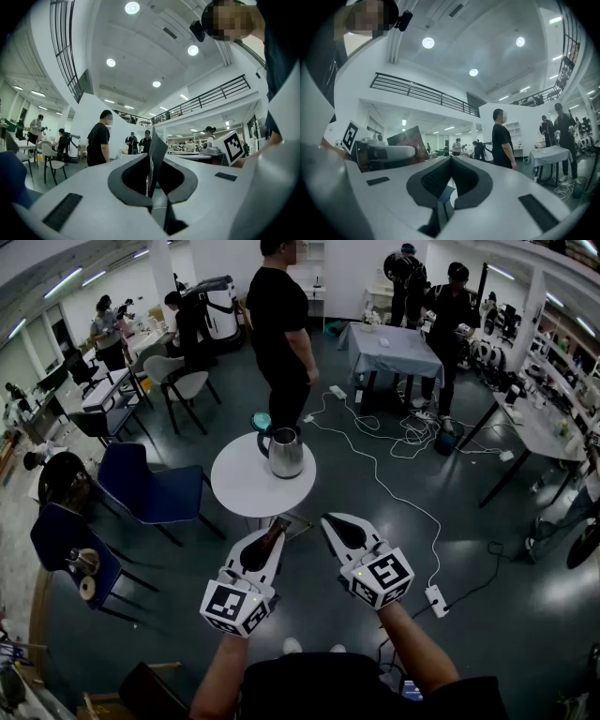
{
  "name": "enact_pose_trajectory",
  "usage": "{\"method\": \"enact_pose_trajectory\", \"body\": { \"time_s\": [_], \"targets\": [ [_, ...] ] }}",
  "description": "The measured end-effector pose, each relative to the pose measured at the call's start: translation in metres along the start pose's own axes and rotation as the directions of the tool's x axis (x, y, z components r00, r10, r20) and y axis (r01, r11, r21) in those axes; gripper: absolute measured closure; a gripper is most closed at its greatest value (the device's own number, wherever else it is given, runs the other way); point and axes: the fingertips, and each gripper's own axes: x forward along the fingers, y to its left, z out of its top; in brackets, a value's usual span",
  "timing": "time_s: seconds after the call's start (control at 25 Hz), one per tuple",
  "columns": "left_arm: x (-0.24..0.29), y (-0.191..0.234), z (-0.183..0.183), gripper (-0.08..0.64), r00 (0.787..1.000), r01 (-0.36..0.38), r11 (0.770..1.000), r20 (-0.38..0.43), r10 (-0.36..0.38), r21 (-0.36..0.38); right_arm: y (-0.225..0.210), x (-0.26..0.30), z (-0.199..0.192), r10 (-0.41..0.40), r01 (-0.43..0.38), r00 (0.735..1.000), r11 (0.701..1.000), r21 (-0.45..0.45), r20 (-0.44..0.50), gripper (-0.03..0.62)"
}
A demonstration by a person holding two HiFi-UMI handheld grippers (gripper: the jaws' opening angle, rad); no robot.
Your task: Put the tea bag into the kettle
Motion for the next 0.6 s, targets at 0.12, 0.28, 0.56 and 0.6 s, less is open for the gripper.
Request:
{"method": "enact_pose_trajectory", "body": {
  "time_s": [0.12,0.28,0.56,0.6],
  "targets": [
    [0.0,0.009,0.0,0.523,1.0,-0.014,1.0,-0.008,0.014,-0.02,0.001,0.007,0.0,0.0,0.0,1.0,1.0,-0.001,-0.002,0.575],
    [0.0,0.02,-0.007,0.524,1.0,-0.009,1.0,-0.011,0.009,-0.021,0.003,0.016,0.0,0.002,-0.002,1.0,1.0,0.004,0.004,0.575],
    [-0.002,0.041,-0.005,0.523,1.0,-0.011,0.999,-0.011,0.01,-0.032,0.006,0.032,0.005,-0.01,0.01,1.0,1.0,-0.015,0.001,0.575],
    [-0.002,0.044,-0.005,0.523,1.0,-0.009,0.999,-0.01,0.009,-0.033,0.006,0.034,0.005,-0.012,0.012,1.0,1.0,-0.017,0.001,0.575]
  ]
}}
